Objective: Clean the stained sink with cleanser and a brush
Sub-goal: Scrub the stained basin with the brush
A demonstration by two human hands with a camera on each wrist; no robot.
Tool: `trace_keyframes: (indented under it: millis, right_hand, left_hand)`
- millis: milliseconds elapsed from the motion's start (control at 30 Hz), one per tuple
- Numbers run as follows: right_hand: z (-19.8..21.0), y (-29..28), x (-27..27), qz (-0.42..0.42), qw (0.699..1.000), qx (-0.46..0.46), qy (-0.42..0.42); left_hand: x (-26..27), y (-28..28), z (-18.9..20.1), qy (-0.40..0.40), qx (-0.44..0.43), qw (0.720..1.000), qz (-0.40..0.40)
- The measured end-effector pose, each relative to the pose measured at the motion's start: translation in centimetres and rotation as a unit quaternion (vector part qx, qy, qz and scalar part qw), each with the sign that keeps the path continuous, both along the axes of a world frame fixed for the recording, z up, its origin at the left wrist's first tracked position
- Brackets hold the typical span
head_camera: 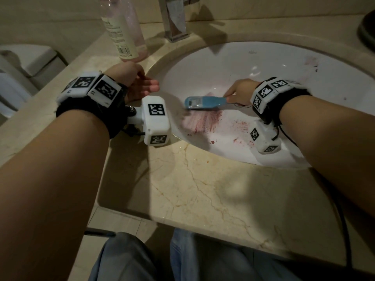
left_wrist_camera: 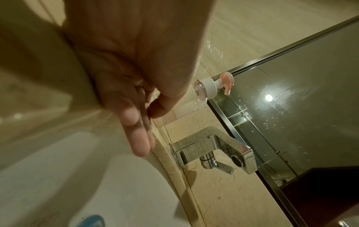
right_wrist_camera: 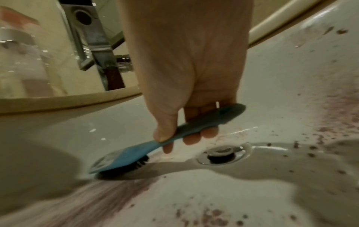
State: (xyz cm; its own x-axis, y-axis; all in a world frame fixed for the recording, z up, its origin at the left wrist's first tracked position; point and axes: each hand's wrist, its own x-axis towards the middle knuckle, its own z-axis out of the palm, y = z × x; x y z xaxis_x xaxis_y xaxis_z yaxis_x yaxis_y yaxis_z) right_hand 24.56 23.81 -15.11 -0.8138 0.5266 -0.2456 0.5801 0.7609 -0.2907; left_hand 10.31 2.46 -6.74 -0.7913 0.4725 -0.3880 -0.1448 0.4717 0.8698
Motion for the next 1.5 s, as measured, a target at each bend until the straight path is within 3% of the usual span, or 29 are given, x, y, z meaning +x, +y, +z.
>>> trace_keyframes:
  millis: [100,167,300,400,533,633,700,867,1000,1100,1333,1433,1500]
  right_hand:
    - [0.2,-1.1,-1.2,0.087,0.995,-0.056,0.013]
    - [0.2,-1.4,-1.4,0.104,0.992,-0.063,-0.021]
    - [0.3,-1.5,-1.1,0.031,0.999,0.028,-0.010]
    - [0.9,-0.7,-1.0,-0.046,0.993,0.093,-0.052]
    - [-0.1,0.2,-0.3,-0.085,0.989,0.112,-0.055]
    - [-1.1,0.3,0.4,-0.070,0.996,0.045,-0.024]
    - [-0.6,-0.3,1.0,-0.033,0.996,-0.021,-0.076]
    - [2.4,-1.0,1.1,0.069,0.976,-0.056,-0.198]
    - [2.4,0.9,2.1,0.016,0.965,-0.106,-0.241]
    - [1.6,1.9,3.6,-0.053,0.960,-0.145,-0.234]
    - [1.5,2.2,4.7,-0.097,0.992,0.010,-0.080]
    - [1.2,2.0,5.0,-0.027,0.993,-0.055,-0.100]
    - [1.3,1.2,5.2,0.018,0.973,-0.154,-0.171]
  left_hand:
    - [0.0,0.0,0.1,0.001,-0.004,1.000,0.000]
    - [0.0,0.0,0.1,0.001,-0.005,1.000,-0.001]
    - [0.1,-0.1,0.1,-0.003,0.000,1.000,-0.001]
    - [0.1,0.0,0.1,-0.006,-0.001,1.000,-0.004]
    - [0.0,0.0,0.1,-0.010,-0.001,1.000,-0.006]
    - [-0.1,0.0,0.0,-0.010,-0.001,1.000,-0.004]
    - [-0.1,0.0,0.0,-0.010,0.000,1.000,-0.002]
    - [0.0,0.0,0.0,-0.011,0.000,1.000,0.001]
    - [0.0,0.1,0.0,-0.013,-0.004,1.000,0.001]
    - [0.0,0.1,0.0,-0.011,-0.006,1.000,0.000]
    - [-0.1,0.1,0.0,-0.008,-0.010,1.000,-0.004]
    - [-0.1,0.2,-0.1,-0.006,-0.015,1.000,-0.007]
    - [-0.1,0.2,0.0,-0.002,-0.019,1.000,-0.007]
